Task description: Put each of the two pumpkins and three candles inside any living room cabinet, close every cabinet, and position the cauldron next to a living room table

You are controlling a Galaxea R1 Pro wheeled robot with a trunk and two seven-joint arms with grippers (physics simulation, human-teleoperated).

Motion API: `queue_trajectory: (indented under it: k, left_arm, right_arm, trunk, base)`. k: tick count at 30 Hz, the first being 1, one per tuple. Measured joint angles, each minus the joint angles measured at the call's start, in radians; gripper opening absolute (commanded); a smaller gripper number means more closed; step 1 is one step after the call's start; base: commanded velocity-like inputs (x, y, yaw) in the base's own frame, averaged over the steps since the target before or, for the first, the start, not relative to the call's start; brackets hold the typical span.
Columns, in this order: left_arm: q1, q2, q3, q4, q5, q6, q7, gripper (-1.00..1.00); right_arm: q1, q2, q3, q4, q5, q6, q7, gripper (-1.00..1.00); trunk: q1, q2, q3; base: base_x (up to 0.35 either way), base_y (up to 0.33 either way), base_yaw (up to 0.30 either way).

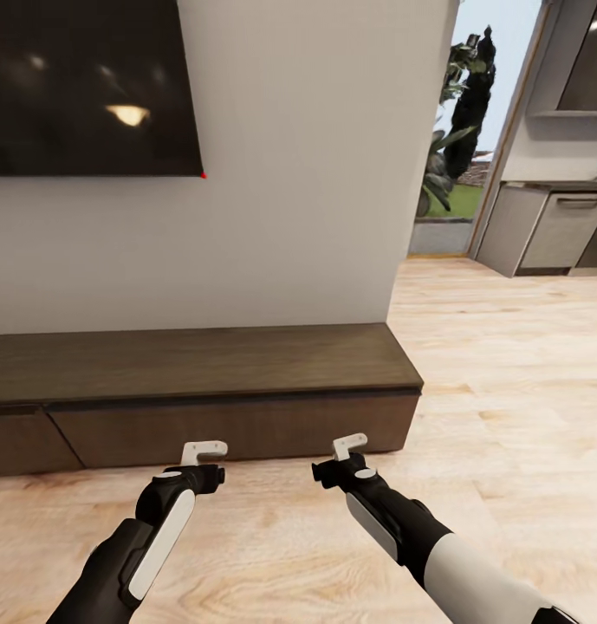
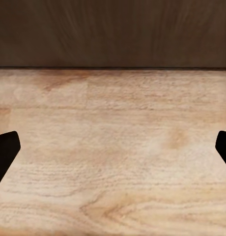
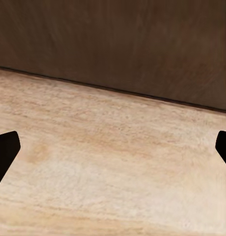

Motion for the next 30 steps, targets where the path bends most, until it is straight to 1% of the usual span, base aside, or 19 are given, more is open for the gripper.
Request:
queue_trajectory:
  k: [1,3,12,30]
  left_arm:
    - [0.0,0.0,0.0,0.0,0.0,-0.001,0.0,1.0]
    - [0.0,0.0,0.0,0.0,0.0,0.0,0.0,1.0]
    - [0.0,0.0,0.0,0.0,-0.001,-0.001,0.0,1.0]
    - [0.0,0.0,0.0,0.002,-0.001,-0.001,0.0,1.0]
  right_arm:
    - [0.0,0.001,0.0,0.0,-0.001,0.022,0.0,1.0]
    - [0.0,0.001,0.0,0.0,0.0,0.032,0.001,1.0]
    - [0.0,0.001,0.0,0.0,0.0,0.04,0.001,1.0]
    - [0.0,0.003,0.0,0.001,0.001,0.041,0.001,1.0]
  trunk:
    - [0.0,0.0,0.004]
    - [-0.001,0.001,0.012]
    - [-0.005,0.003,0.046]
    - [-0.013,0.007,0.116]
  base:
    - [-0.002,0.0,0.0]
    - [-0.017,0.0,0.0]
    - [-0.203,0.0,0.0]
    - [-0.011,0.0,0.0]
